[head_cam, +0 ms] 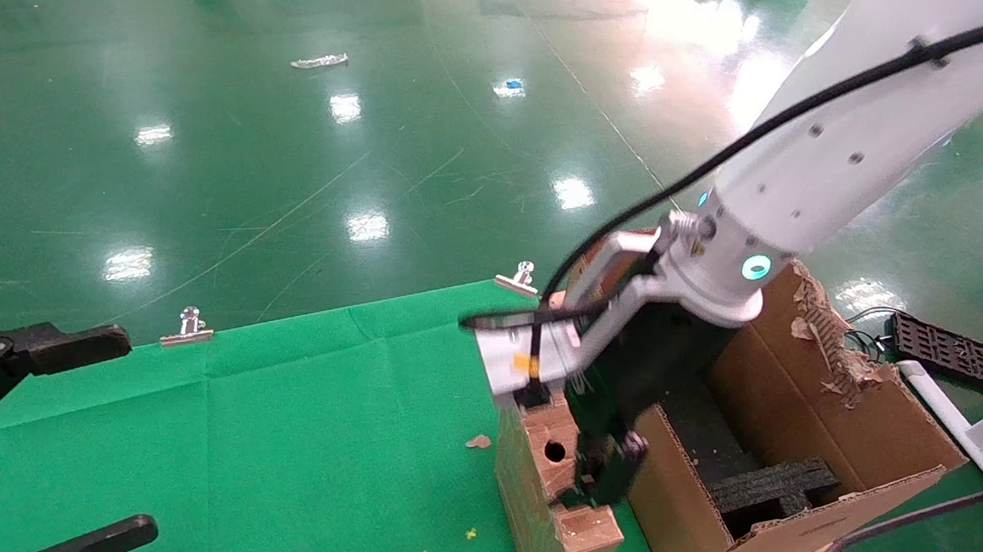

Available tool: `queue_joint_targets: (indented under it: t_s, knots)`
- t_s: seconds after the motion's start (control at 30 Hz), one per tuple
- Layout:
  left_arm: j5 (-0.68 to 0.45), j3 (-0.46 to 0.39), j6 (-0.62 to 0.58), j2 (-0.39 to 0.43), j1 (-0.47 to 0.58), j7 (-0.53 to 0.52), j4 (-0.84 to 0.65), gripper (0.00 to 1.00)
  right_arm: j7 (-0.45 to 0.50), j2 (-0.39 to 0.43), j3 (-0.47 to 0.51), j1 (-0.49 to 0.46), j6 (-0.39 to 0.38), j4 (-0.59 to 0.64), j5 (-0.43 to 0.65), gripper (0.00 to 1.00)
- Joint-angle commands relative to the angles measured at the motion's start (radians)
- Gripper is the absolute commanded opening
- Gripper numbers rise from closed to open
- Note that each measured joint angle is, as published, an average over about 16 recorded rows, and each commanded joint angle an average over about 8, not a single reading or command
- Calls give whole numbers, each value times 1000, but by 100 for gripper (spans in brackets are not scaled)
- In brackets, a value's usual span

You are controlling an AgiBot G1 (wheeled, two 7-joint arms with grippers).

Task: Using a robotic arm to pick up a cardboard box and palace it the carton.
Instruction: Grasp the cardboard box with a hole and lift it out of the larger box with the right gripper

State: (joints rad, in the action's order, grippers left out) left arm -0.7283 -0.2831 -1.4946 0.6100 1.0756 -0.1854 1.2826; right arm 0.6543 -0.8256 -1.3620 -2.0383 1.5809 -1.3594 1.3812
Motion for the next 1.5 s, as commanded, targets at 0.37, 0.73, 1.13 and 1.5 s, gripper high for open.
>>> queue_joint_targets:
  t_s: [0.37, 0.73, 1.13, 1.5]
  knots:
    - [1, -1, 0, 0, 0, 0, 0, 100, 66, -70, -248, -126, -21, 0, -37, 100]
    - [1, -2, 1, -1, 0, 1, 0, 100, 219, -52, -300, -202, -70, 9, -96, 100]
    - [2, -2, 1, -1, 1, 1, 0, 100, 852, -21, -355, -204, -143, 42, -64, 100]
    - [2, -3, 1, -1, 1, 2, 0, 100, 893, -59, -366, -119, -149, 136, -138, 100]
